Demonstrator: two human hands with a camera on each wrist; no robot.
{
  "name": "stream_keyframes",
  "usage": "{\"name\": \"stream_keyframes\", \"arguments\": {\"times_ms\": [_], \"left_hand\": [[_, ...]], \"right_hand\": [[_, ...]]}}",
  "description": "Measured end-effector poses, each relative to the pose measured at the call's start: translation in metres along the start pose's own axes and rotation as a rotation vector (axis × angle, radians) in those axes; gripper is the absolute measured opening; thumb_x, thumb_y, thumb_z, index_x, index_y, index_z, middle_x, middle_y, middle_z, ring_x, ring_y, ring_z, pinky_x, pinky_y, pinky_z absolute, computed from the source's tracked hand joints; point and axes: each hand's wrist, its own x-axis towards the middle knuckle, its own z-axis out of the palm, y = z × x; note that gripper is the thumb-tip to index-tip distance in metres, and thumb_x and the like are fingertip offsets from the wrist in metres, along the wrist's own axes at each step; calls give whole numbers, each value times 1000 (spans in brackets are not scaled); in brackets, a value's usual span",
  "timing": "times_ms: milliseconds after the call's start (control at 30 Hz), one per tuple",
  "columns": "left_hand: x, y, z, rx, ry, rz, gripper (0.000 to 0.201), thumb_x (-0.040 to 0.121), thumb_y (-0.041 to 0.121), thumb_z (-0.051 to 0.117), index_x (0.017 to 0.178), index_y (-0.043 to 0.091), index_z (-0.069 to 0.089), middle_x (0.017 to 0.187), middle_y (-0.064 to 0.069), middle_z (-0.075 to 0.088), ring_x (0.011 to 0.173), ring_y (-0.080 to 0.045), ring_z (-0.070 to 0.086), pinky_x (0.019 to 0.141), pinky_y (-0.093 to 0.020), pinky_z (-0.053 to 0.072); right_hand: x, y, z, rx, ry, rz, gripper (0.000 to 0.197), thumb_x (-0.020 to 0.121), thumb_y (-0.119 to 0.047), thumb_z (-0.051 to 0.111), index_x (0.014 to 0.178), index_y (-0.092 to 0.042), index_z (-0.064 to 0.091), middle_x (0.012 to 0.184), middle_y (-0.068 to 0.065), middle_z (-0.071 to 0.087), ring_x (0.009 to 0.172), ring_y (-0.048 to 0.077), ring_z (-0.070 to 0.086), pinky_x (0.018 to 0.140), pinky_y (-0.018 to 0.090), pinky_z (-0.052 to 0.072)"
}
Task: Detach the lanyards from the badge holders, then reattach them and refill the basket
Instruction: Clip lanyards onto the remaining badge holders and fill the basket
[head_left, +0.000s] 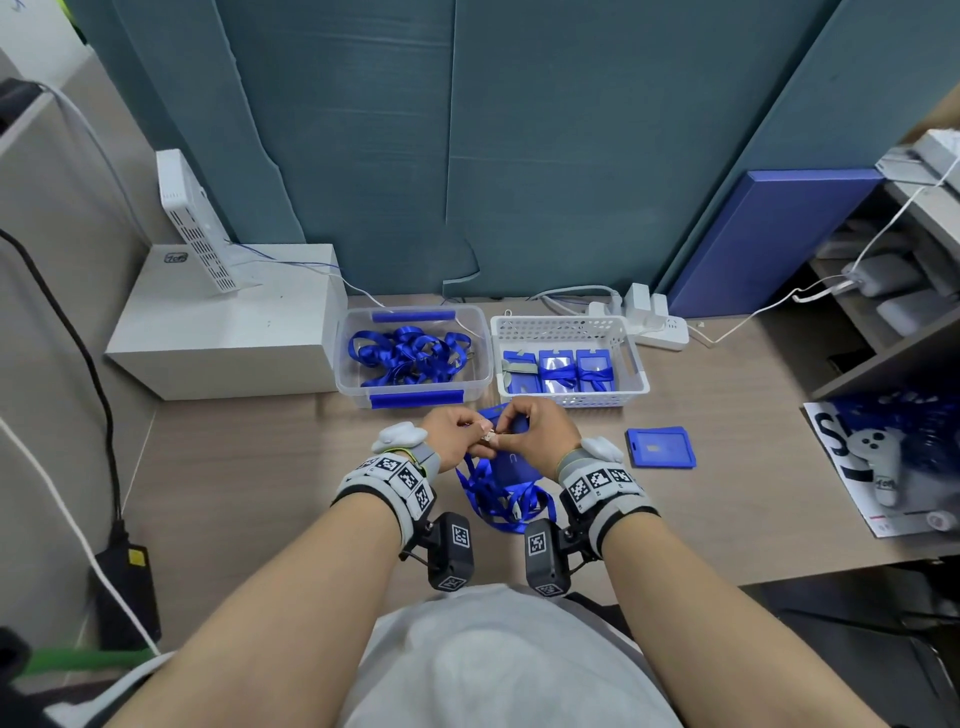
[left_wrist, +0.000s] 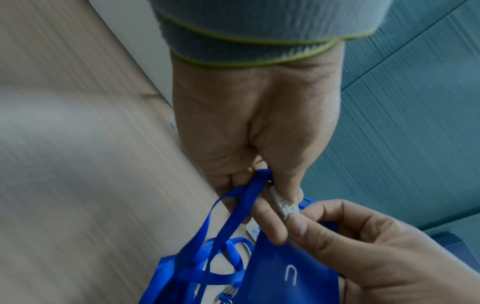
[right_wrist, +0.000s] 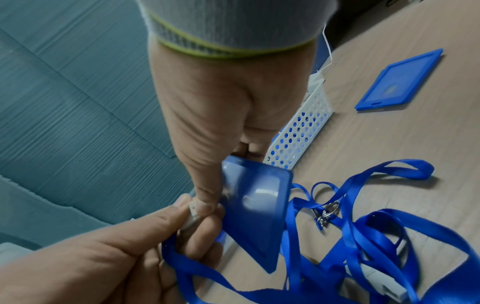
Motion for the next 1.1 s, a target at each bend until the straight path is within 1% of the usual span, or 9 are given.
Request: {"name": "stream_keyframes", "arguments": {"times_ms": [100, 233, 333, 400, 533, 733, 800, 900, 1100], "left_hand": [[-1, 1, -2, 9, -14, 20, 9, 95, 4, 64, 91, 8, 71, 84, -20, 75, 80, -32, 75, 85, -40, 60], [-2, 1, -8, 31, 6, 64, 8, 92, 5, 69, 91, 11, 75, 80, -14, 74, 75, -23, 74, 79, -31, 61], [-2, 1, -13, 57, 92, 88, 9, 91, 11, 72, 85, 18, 75, 73, -8, 73, 73, -17, 72, 78, -31, 61], [-1, 0, -16, 92, 151, 90, 9, 89, 15, 74, 82, 21, 73, 72, -5, 73, 70, -14, 71, 79, -34, 61], [2, -3, -19, 124, 193, 67, 7, 89, 19, 75, 83, 21, 72, 73, -5, 73, 70, -15, 70, 81, -43, 60], [1, -3, -16, 170, 147, 34, 6, 89, 21, 74, 84, 21, 72, 67, -2, 71, 66, -13, 70, 81, -43, 60], [1, -3, -15, 185, 119, 30, 8, 88, 22, 75, 81, 24, 71, 61, -1, 69, 61, -16, 66, 79, -45, 59], [6, -4, -15, 208, 101, 18, 8, 87, 26, 76, 80, 26, 73, 59, -1, 68, 60, -19, 62, 77, -48, 59], [4, -1, -15, 171, 71, -4, 7, 90, 21, 74, 84, 19, 72, 62, -2, 71, 60, -12, 69, 72, -37, 58]], "right_hand": [[-1, 0, -2, 10, 3, -49, 31, 71, -21, 88, 78, -24, 59, 80, -7, 66, 78, 13, 59, 72, 32, 48], [-1, 1, -4, 16, -21, -91, 34, 80, -6, 72, 92, -25, 46, 82, -5, 52, 72, 15, 46, 73, 40, 48], [-2, 3, -4, 72, -68, -27, 45, 86, -3, 59, 110, -36, 41, 84, 15, 59, 69, 23, 52, 68, 41, 50], [-2, 5, -2, 99, -84, 7, 44, 88, -4, 59, 117, -34, 43, 85, 18, 62, 74, 24, 57, 70, 37, 50], [-1, 7, -1, 81, -111, -28, 16, 88, -2, 64, 97, -15, 62, 90, 5, 70, 84, 24, 62, 82, 39, 53], [-1, 6, 0, 30, -113, -63, 19, 90, -8, 65, 92, -27, 67, 84, -10, 66, 79, 9, 57, 77, 28, 46], [-1, 4, 0, 33, -116, -58, 17, 91, -7, 65, 96, -22, 70, 86, -10, 67, 80, 7, 58, 76, 24, 43], [1, 5, 0, 35, -112, -52, 15, 90, -8, 65, 100, -16, 72, 89, -6, 69, 83, 10, 60, 79, 26, 46], [3, 8, 2, 23, -101, -27, 13, 89, -10, 66, 96, -20, 70, 90, -4, 71, 88, 17, 64, 87, 37, 53]]}}
